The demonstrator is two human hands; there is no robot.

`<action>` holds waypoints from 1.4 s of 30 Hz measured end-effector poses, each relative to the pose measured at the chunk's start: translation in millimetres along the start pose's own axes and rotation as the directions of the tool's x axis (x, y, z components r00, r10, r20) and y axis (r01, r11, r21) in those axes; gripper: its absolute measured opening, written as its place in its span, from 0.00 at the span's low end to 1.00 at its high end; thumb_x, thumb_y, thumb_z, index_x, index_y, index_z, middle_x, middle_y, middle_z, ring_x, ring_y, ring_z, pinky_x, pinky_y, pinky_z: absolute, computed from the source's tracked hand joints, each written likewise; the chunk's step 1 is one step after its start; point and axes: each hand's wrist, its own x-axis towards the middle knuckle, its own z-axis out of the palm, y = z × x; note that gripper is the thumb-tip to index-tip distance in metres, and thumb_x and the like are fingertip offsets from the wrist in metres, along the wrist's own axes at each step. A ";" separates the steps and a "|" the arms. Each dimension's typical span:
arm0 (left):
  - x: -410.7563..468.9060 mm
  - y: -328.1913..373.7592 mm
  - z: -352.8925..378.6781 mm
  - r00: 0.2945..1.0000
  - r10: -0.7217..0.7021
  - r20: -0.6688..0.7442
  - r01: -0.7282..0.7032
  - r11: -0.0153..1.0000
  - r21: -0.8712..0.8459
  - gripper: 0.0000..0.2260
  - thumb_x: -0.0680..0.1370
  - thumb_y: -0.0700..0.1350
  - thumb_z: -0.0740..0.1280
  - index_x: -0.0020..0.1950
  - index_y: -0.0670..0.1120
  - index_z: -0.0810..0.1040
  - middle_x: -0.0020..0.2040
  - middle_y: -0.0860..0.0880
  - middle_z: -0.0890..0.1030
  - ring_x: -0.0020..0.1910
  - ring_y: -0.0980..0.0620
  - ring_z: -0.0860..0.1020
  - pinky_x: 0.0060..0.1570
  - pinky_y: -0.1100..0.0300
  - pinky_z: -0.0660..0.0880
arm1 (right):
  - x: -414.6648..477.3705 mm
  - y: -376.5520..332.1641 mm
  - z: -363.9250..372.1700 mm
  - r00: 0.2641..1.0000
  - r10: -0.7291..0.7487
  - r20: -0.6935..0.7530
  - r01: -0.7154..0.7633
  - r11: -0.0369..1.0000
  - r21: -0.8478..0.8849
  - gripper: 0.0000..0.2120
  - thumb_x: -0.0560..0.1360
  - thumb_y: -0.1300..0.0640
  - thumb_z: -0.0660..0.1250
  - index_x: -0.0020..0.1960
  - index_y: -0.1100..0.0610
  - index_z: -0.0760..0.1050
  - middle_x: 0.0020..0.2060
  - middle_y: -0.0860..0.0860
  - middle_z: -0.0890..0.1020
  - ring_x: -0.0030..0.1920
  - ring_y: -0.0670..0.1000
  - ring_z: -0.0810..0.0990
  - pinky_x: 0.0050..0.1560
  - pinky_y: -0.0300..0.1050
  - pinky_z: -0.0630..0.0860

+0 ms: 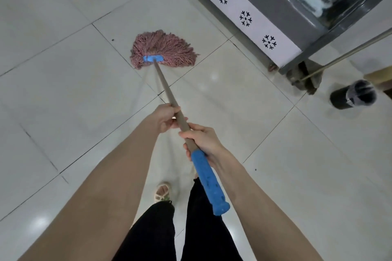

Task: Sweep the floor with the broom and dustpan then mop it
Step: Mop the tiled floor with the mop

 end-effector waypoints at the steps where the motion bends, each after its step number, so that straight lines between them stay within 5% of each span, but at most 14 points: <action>1: -8.6 -8.3 -20.7 1.000 0.000 -0.016 0.000 1.000 -0.008 0.05 0.82 0.38 0.57 0.56 0.38 0.70 0.43 0.42 0.73 0.38 0.47 0.79 0.27 0.57 0.80 | -5.7 11.1 16.0 1.000 0.004 0.020 -0.004 1.000 -0.019 0.18 0.72 0.67 0.70 0.61 0.58 0.77 0.30 0.54 0.71 0.24 0.50 0.72 0.22 0.38 0.70; 8: -62.1 -55.7 -141.4 0.990 -0.009 -0.142 -0.004 0.996 -0.090 0.07 0.82 0.38 0.56 0.59 0.37 0.67 0.49 0.39 0.74 0.39 0.47 0.80 0.26 0.55 0.78 | -35.8 72.4 108.6 0.986 0.061 0.156 -0.037 0.988 -0.152 0.11 0.72 0.68 0.69 0.53 0.58 0.78 0.32 0.55 0.72 0.25 0.50 0.72 0.22 0.37 0.71; 13: -81.7 -80.7 -186.5 0.979 -0.032 -0.204 0.004 0.991 -0.136 0.10 0.82 0.38 0.57 0.62 0.35 0.68 0.56 0.36 0.74 0.40 0.46 0.81 0.26 0.55 0.78 | -48.0 93.8 136.1 0.973 0.089 0.212 -0.033 0.966 -0.256 0.14 0.74 0.67 0.68 0.59 0.61 0.77 0.30 0.55 0.71 0.20 0.47 0.71 0.21 0.35 0.69; 18: -89.3 -100.3 -193.9 0.977 -0.027 -0.213 -0.009 0.986 -0.165 0.10 0.82 0.36 0.58 0.62 0.35 0.67 0.50 0.38 0.74 0.39 0.45 0.81 0.27 0.53 0.80 | -55.9 117.4 139.3 0.975 0.079 0.209 -0.021 0.965 -0.263 0.15 0.74 0.66 0.68 0.60 0.63 0.76 0.30 0.54 0.70 0.24 0.47 0.72 0.22 0.34 0.69; 27: -98.3 -136.2 -120.4 0.995 0.017 -0.099 -0.024 0.997 -0.076 0.08 0.81 0.36 0.59 0.59 0.36 0.70 0.44 0.41 0.75 0.39 0.45 0.81 0.38 0.51 0.81 | -88.9 148.9 70.5 0.996 -0.004 0.092 0.017 0.989 -0.144 0.13 0.74 0.66 0.68 0.58 0.61 0.78 0.29 0.55 0.70 0.19 0.47 0.70 0.20 0.36 0.68; 34: -119.3 -207.6 -29.1 0.999 0.007 0.045 -0.010 0.998 0.060 0.09 0.81 0.37 0.59 0.61 0.36 0.68 0.44 0.41 0.74 0.38 0.46 0.80 0.28 0.55 0.80 | -136.7 212.0 -14.5 0.997 -0.063 -0.038 0.062 0.998 -0.031 0.13 0.74 0.65 0.67 0.59 0.60 0.77 0.26 0.57 0.71 0.18 0.50 0.68 0.20 0.35 0.67; 42: -158.9 -305.2 83.6 0.985 -0.024 0.169 -0.014 0.976 0.220 0.08 0.81 0.37 0.59 0.59 0.37 0.70 0.40 0.42 0.75 0.37 0.47 0.80 0.36 0.53 0.81 | -210.6 284.3 -117.9 0.978 -0.061 -0.199 0.085 0.990 0.114 0.07 0.73 0.66 0.68 0.51 0.59 0.78 0.28 0.58 0.72 0.19 0.51 0.69 0.21 0.36 0.67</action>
